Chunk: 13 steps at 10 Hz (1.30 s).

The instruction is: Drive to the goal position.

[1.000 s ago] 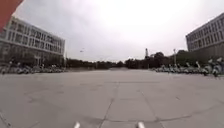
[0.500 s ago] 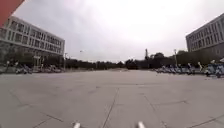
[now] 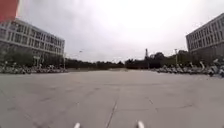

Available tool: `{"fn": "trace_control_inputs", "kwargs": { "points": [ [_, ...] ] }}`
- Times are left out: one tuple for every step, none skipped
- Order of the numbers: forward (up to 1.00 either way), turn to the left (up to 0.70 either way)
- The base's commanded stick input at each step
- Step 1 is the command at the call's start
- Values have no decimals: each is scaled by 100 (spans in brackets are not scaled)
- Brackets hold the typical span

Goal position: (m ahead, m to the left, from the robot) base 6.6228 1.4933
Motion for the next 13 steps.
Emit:
{"fn": "trace_control_inputs", "kwargs": {
  "points": [
    [50,0],
    [50,0],
    [50,0],
    [50,0],
    [50,0],
    [50,0],
    [50,0],
    [50,0],
    [50,0],
    [50,0],
    [50,0],
    [50,0],
    [50,0]
  ]
}}
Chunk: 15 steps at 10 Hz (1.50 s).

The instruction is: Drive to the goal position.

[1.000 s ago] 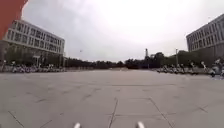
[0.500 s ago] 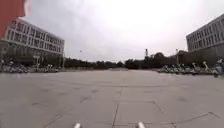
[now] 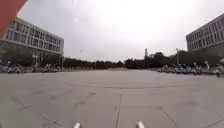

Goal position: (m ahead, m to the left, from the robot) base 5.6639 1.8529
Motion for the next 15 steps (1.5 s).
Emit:
{"fn": "trace_control_inputs", "kwargs": {
  "points": [
    [50,0],
    [50,0],
    [50,0],
    [50,0],
    [50,0],
    [50,0],
    [50,0],
    [50,0],
    [50,0],
    [50,0],
    [50,0],
    [50,0],
    [50,0],
    [50,0],
    [50,0]
  ]
}}
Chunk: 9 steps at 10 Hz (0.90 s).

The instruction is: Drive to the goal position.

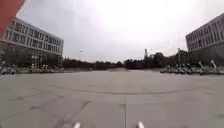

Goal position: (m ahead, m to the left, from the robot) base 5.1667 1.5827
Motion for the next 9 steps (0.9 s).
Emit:
{"fn": "trace_control_inputs", "kwargs": {
  "points": [
    [50,0],
    [50,0],
    [50,0],
    [50,0],
    [50,0],
    [50,0],
    [50,0],
    [50,0],
    [50,0]
  ]
}}
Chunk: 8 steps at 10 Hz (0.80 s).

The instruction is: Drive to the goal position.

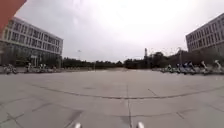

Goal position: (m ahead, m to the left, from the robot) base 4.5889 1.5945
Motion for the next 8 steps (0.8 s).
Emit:
{"fn": "trace_control_inputs", "kwargs": {
  "points": [
    [50,0],
    [50,0],
    [50,0],
    [50,0],
    [50,0],
    [50,0],
    [50,0],
    [50,0]
  ]
}}
